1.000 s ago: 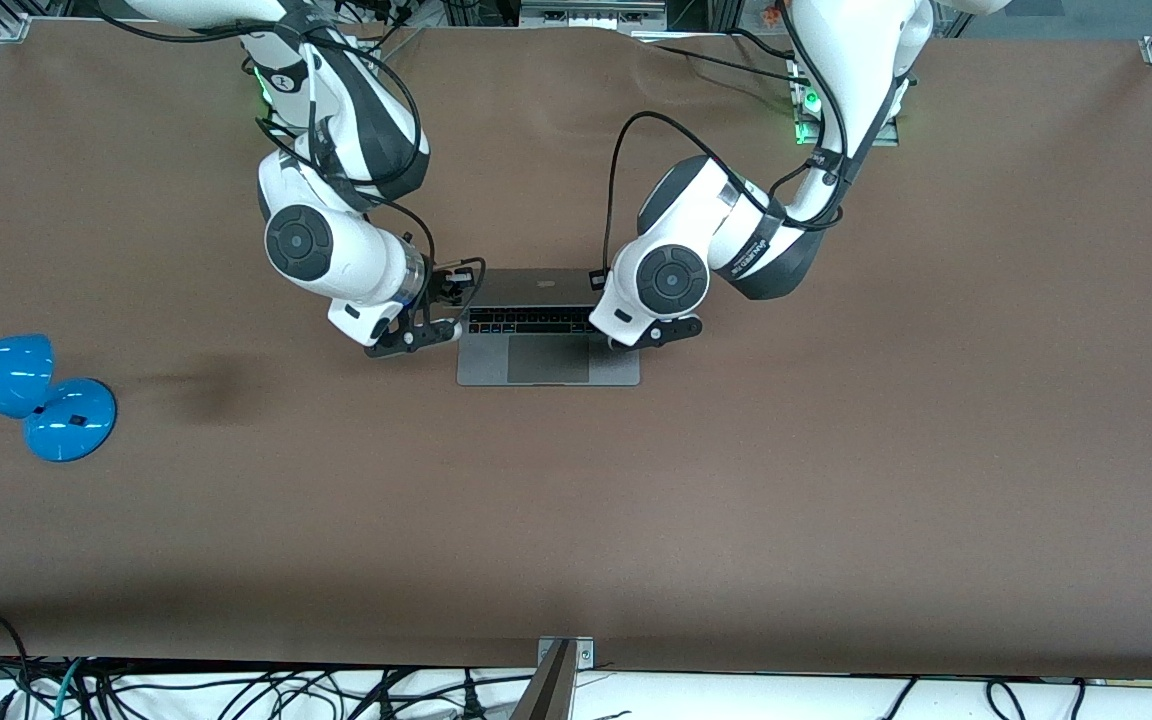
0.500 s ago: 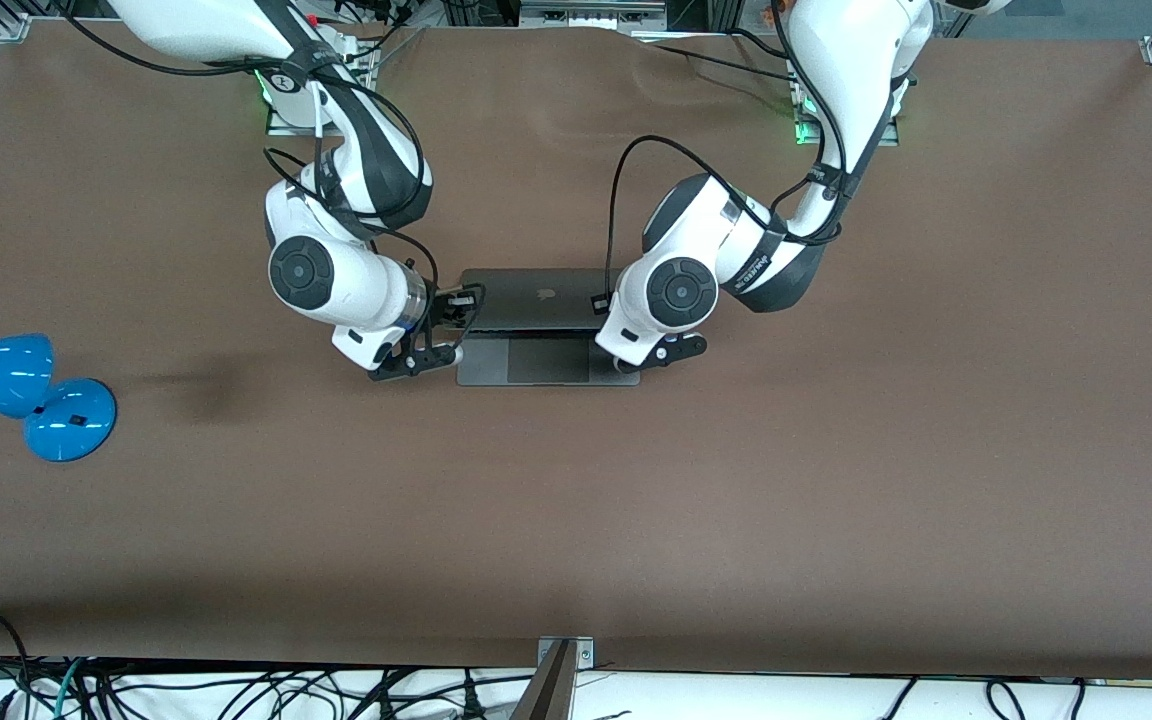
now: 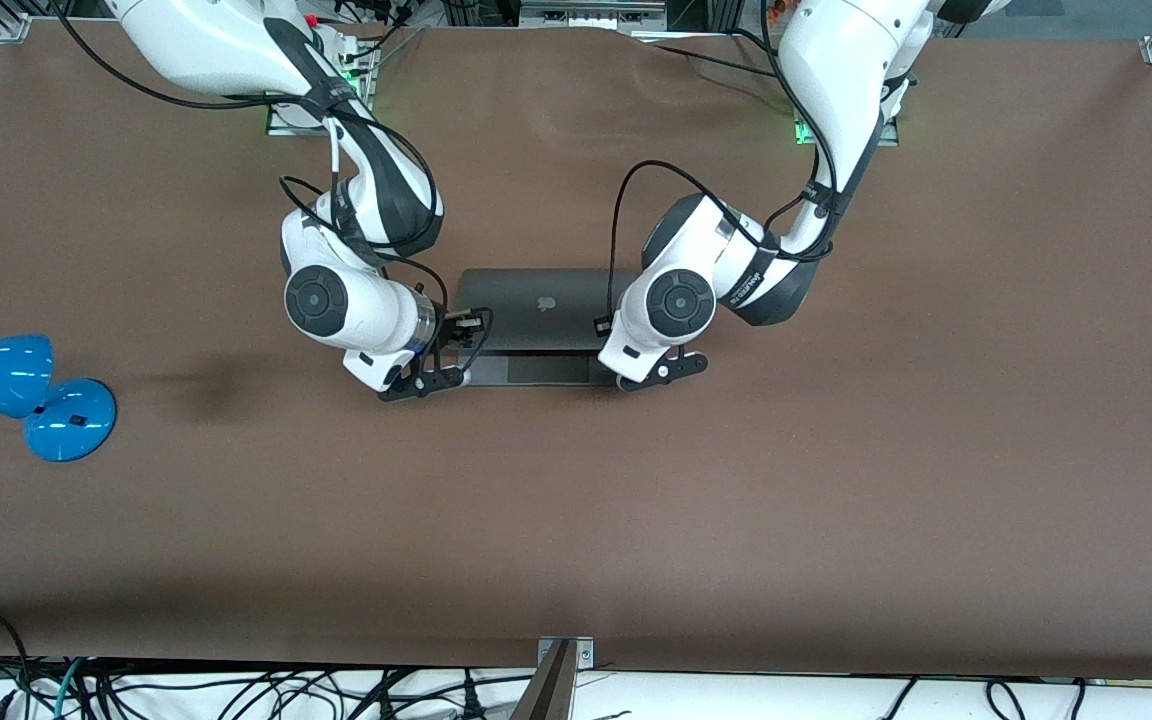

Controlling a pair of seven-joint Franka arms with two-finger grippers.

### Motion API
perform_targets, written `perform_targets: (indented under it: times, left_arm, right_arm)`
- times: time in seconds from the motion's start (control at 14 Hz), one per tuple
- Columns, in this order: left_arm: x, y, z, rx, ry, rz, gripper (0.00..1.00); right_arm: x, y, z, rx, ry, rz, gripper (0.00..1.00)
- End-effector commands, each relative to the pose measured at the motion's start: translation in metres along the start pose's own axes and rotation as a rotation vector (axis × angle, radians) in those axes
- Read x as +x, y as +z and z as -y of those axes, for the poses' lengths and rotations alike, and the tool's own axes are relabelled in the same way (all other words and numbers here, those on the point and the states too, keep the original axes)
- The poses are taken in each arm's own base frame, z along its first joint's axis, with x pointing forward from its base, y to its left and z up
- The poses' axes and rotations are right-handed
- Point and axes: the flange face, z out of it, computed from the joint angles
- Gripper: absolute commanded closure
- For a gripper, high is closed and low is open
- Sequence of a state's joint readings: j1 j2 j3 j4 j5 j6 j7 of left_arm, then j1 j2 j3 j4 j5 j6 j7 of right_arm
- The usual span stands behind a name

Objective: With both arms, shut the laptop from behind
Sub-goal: 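Push the laptop lid down with both grippers toward the keyboard, then press the closed lid flat with both grippers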

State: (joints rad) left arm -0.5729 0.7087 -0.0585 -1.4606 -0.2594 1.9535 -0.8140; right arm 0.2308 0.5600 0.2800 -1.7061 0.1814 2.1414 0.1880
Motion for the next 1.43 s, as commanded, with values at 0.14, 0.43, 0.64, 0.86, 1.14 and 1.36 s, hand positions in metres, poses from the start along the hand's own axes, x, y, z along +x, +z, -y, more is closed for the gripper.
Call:
perform_targets:
  times: [0.14,0.43,0.64,0.86,1.14,1.36]
  left_arm:
    - [0.018,0.012,-0.003,-0.006,0.001,-0.042,1.00]
    - [0.022,0.019,-0.004,-0.013,-0.001,-0.051,1.00]
    - [0.023,0.026,-0.005,-0.008,0.003,-0.059,1.00]
    - [0.024,0.033,-0.006,0.002,0.007,-0.071,1.00]
    - [0.026,0.040,-0.008,-0.006,0.002,-0.082,1.00]
    - [0.025,0.049,-0.011,-0.006,0.006,-0.085,1.00]
  right_arm:
    - [0.015,0.010,-0.007,-0.012,-0.020,-0.002,1.00]
    - [0.027,0.032,-0.019,0.000,-0.012,-0.042,1.00]
    - [0.033,0.051,-0.019,0.005,-0.029,-0.071,1.00]
    - [0.035,0.062,-0.028,-0.004,-0.044,-0.063,1.00]
    - [0.036,0.067,-0.032,-0.005,-0.048,-0.060,1.00]
    - [0.036,0.071,-0.033,-0.004,-0.046,-0.056,1.00]
